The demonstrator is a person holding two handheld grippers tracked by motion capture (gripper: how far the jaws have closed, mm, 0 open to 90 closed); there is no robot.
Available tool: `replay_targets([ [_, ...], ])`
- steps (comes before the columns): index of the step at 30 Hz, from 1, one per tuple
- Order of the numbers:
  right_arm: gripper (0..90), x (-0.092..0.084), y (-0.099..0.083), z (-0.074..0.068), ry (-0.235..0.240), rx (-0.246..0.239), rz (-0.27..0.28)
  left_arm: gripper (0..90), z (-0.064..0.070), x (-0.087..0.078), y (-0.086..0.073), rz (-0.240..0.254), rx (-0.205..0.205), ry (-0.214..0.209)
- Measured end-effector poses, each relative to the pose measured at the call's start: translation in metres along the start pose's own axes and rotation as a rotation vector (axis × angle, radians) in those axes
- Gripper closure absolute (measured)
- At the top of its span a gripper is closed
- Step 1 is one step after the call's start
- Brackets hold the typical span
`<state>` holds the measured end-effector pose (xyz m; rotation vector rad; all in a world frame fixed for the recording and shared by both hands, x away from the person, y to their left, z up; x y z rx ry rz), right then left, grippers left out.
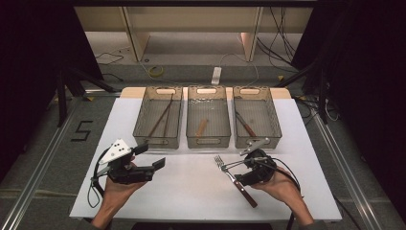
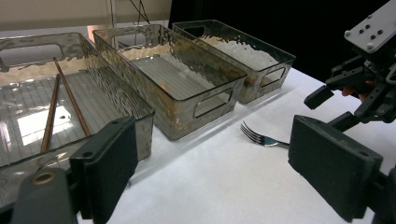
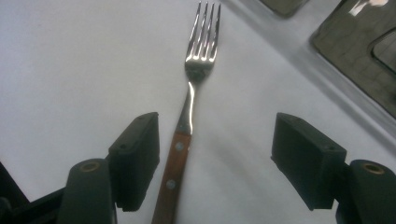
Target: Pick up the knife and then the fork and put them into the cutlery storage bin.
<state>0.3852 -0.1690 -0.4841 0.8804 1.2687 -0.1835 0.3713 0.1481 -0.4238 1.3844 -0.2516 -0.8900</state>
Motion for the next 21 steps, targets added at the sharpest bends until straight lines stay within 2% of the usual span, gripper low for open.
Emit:
replay_targets([
  [6, 35.3, 0.004, -0.002, -0.005, 0.011, -0.022, -0.019, 15.4, 0.0, 0.0, 0.0, 0.0, 0.001, 0.0],
  [21, 41.5, 0.014, -0.012, -0.014, 0.038, -0.043, -0.077, 15.4, 0.001, 0.0, 0.0, 0.0, 0.001, -0.003],
])
Point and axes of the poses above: each handheld gripper's, and its own axes: x roughly forward along the jaws, y roughly out of its top, z roughly to its right, the point moved 7 cm from there along x, roughly forward along the jaws, and after that the axes turned 3 degrees about -x, right-handed, at the moved point
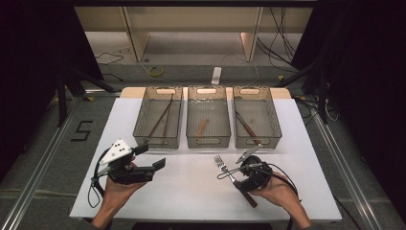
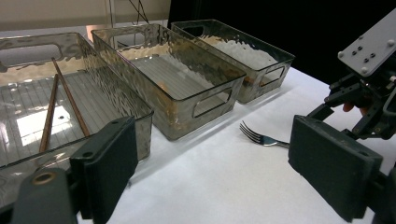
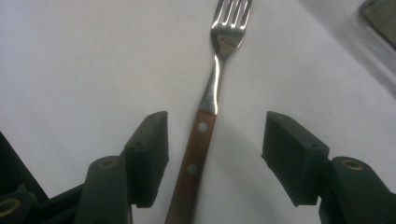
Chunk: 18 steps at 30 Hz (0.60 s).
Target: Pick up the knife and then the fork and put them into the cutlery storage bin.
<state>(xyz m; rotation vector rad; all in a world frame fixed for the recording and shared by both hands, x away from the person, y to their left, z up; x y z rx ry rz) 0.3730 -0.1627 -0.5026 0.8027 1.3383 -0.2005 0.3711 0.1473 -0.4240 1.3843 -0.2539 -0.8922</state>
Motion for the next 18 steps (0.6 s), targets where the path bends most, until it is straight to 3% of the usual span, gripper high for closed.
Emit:
replay_targets([
  [18, 51.5, 0.017, -0.008, -0.004, 0.003, -0.024, -0.072, 15.4, 0.0, -0.001, 0.0, 0.003, -0.002, 0.0],
])
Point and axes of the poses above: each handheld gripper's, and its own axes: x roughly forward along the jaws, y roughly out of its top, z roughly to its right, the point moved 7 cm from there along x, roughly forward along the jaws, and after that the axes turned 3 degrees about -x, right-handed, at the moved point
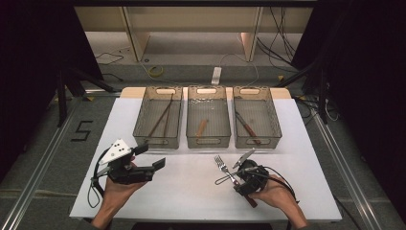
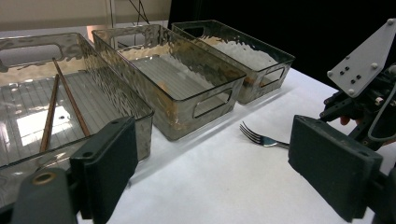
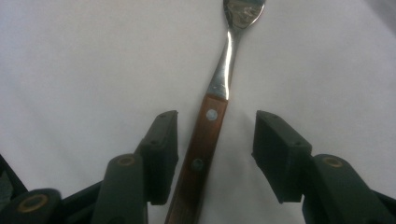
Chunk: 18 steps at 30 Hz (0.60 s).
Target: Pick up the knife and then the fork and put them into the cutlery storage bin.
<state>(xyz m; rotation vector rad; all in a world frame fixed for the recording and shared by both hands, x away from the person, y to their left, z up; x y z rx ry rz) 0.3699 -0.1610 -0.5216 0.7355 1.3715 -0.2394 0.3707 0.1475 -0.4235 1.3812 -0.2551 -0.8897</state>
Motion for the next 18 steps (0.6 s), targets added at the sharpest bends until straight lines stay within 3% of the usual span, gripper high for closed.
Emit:
replay_targets([
  [18, 60.1, 0.0039, -0.0019, -0.0011, 0.0, -0.026, -0.019, 15.4, 0.0006, 0.0002, -0.0002, -0.001, 0.003, 0.0],
])
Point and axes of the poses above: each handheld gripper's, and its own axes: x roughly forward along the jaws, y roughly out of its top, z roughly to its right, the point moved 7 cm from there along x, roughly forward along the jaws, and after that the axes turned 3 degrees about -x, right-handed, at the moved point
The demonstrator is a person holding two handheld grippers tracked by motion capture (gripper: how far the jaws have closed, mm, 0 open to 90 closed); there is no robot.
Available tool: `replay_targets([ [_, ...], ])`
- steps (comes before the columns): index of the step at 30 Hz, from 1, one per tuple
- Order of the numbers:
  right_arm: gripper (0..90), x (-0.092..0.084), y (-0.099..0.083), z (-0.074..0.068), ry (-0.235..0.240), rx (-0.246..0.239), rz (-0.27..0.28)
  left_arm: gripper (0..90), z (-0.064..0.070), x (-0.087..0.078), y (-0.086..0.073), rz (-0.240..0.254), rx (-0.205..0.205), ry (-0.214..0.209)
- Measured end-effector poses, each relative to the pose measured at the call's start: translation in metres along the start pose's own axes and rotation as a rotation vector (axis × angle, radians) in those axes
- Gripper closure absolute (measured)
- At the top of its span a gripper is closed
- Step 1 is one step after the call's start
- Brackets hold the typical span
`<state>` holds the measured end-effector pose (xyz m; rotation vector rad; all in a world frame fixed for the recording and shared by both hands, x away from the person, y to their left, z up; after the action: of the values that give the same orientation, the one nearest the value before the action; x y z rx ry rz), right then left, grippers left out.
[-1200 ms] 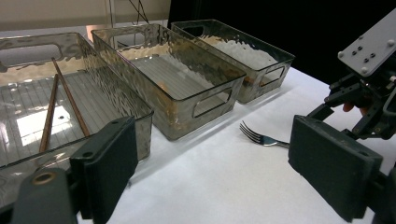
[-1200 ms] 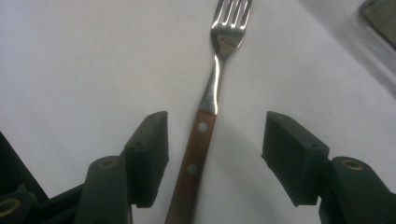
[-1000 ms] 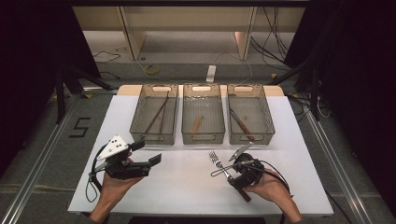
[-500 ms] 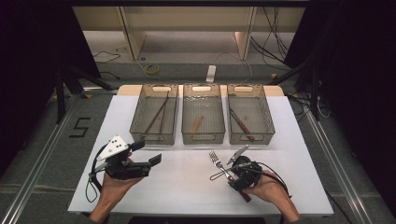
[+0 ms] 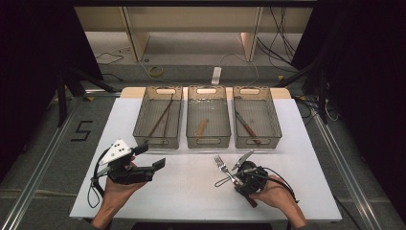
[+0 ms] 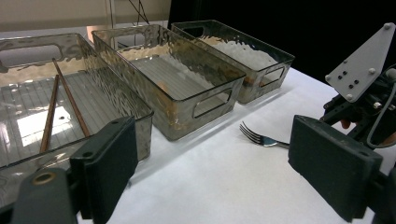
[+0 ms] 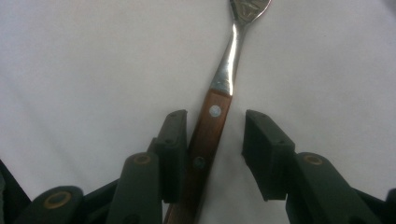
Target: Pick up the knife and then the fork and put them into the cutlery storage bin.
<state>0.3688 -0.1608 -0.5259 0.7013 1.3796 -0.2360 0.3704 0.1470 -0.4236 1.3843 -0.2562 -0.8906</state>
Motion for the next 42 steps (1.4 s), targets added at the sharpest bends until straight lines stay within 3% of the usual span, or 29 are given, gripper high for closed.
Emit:
replay_targets([
  [30, 76.2, 0.0004, 0.0007, 0.0013, 0.002, -0.012, -0.012, 15.4, 0.0006, 0.0004, -0.0004, -0.005, 0.007, 0.0],
  [39, 77.2, 0.0004, 0.0018, 0.0, -0.015, -0.018, -0.02, 15.4, 0.001, 0.001, -0.0006, -0.008, 0.01, 0.0],
  [42, 77.2, 0.0002, 0.0021, 0.0009, -0.001, -0.024, -0.022, 15.4, 0.0007, 0.0008, -0.0005, -0.008, 0.009, 0.0],
])
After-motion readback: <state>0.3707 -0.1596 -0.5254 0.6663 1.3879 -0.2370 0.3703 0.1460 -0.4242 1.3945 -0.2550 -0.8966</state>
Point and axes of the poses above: each handheld gripper's, and its own axes: x roughly forward along the jaws, y roughly out of its top, z roughly to its right, the point moved 7 cm from there along x, roughly forward along the jaws, and after that the axes turned 3 degrees about -x, right-handed, at the moved point
